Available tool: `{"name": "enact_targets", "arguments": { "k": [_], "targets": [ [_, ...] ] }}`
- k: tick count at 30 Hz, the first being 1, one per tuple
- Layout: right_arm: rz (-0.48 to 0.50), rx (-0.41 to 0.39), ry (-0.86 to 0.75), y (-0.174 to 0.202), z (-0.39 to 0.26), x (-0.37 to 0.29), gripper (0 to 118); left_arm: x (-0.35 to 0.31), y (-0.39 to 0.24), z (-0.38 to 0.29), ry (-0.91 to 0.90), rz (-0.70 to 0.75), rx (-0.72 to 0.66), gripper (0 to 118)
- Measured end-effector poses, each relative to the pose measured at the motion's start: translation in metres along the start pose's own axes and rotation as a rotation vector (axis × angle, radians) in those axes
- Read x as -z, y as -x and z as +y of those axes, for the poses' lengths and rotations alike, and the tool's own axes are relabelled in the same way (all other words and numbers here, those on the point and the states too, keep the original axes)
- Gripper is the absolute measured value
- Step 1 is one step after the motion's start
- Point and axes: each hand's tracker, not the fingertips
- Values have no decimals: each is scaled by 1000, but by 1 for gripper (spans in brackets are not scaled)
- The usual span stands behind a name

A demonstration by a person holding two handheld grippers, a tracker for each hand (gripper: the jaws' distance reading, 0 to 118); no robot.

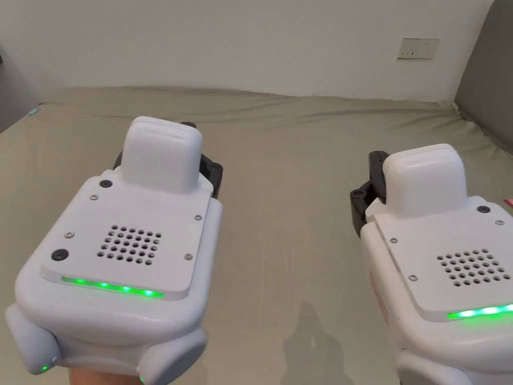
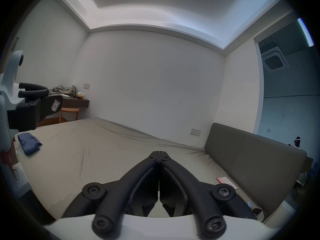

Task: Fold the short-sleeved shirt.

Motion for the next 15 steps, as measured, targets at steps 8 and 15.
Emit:
{"name": "enact_targets", "arguments": {
  "k": [8, 15],
  "targets": [
    [9, -5, 5, 1, 0, 1, 2, 1, 2, -2, 19, 10, -31, 0],
    [12, -6, -3, 6, 1, 3, 2, 2, 2, -5, 29, 11, -34, 0]
  ]
}}
